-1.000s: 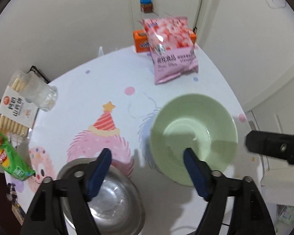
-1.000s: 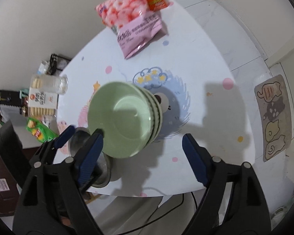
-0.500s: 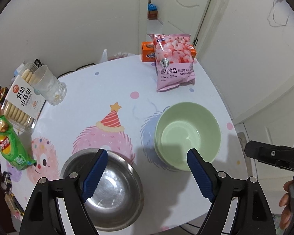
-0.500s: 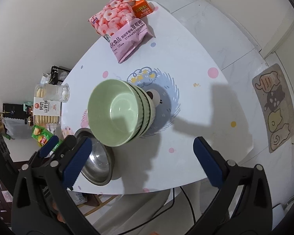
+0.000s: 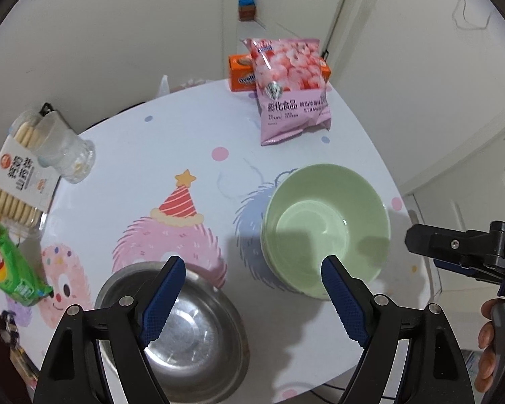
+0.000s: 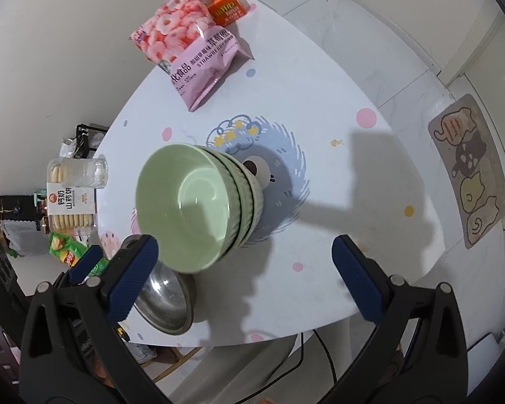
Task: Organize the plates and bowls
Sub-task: 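Grasp the stacked green bowls' rim with both tools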
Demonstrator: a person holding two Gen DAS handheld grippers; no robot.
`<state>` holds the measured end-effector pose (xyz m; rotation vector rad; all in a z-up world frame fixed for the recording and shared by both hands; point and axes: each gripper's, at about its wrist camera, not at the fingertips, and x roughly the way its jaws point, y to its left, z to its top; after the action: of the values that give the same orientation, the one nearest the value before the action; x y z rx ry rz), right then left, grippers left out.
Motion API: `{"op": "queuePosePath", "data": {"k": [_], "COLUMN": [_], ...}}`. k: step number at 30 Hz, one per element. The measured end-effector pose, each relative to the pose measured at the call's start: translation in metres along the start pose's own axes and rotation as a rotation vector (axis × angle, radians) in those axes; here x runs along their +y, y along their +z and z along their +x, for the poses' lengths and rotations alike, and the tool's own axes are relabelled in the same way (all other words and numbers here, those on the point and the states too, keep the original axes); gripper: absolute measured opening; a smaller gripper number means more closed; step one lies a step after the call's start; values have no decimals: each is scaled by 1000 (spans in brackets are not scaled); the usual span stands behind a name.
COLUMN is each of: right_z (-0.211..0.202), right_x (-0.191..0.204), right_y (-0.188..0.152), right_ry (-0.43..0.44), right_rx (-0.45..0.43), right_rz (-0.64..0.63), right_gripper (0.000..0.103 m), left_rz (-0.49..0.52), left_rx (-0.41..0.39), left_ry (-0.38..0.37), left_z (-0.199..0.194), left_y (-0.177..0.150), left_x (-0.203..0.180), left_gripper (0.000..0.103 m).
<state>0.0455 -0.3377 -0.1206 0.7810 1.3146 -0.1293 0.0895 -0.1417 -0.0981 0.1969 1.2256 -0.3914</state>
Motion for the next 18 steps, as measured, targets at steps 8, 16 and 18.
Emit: {"op": "queuePosePath", "data": {"k": [8,16,18], "right_z": [38,61,66], "right_x": [-5,-6,-8], "right_y": [13,27,30], "right_ry": [3,-33,-45], "right_rx": [70,118,134], "right_rz": [68,103,110], "right_gripper": [103,103,103], "left_rz": [50,63,71], "left_rx": [82,181,206], "left_ry": [-35,-73,-83], "left_z": [39,79,89], "left_y": [15,24,24], "left_x": [-4,-5,-6], "left_gripper": [85,85,85]}}
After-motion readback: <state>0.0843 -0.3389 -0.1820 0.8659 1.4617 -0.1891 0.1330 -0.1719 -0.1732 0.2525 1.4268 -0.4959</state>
